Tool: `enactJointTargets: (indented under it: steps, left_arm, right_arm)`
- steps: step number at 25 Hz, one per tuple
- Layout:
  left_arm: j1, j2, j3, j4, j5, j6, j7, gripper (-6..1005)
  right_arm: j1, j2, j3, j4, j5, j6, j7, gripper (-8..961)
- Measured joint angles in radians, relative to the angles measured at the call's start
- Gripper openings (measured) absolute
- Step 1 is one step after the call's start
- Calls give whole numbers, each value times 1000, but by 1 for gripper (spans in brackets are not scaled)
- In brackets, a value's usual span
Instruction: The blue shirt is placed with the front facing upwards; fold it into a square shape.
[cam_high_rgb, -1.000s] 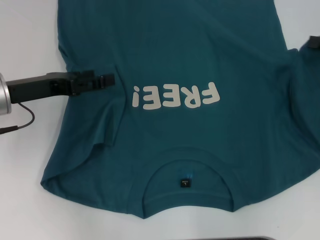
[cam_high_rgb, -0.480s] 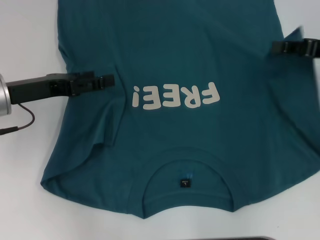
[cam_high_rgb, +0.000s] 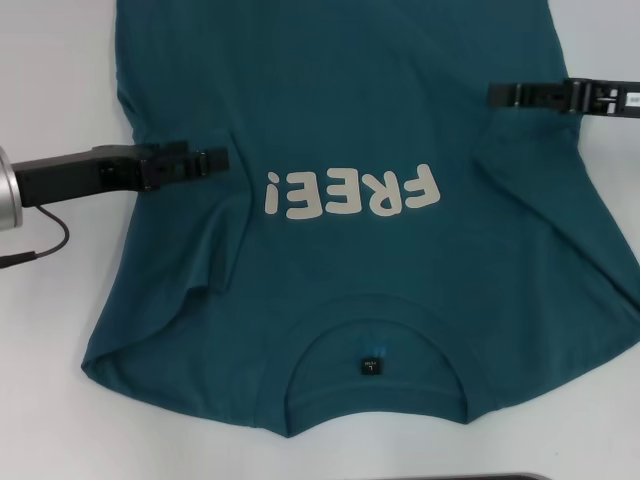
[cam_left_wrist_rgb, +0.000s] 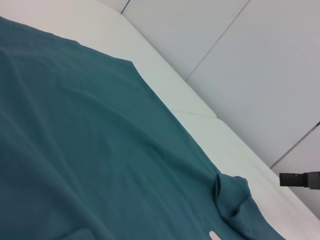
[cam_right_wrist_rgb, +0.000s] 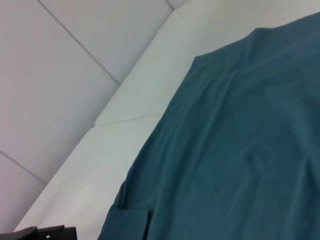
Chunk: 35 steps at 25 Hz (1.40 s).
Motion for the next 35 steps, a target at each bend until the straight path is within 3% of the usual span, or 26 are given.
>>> enactJointTargets:
  steps: [8, 12, 15, 22, 35]
  left_arm:
    - [2, 1, 2, 0, 0, 0, 1, 885]
    - [5, 0, 2, 0, 0, 1, 2, 885]
    - [6, 0, 1, 0, 0, 3, 2, 885]
    - [1, -1, 5, 0, 0, 3, 2, 885]
    - [-3, 2, 2, 0, 3, 0, 2, 885]
  right_arm:
    - [-75, -57, 6, 0, -4, 1, 36, 628]
    - [-125, -92, 5, 6, -52, 9, 110, 626]
    - [-140, -99, 9, 12, -78, 12, 135, 625]
    - [-162, -103, 14, 10, -138, 8, 173, 624]
    - [-140, -79, 8, -17, -178, -35, 182, 620]
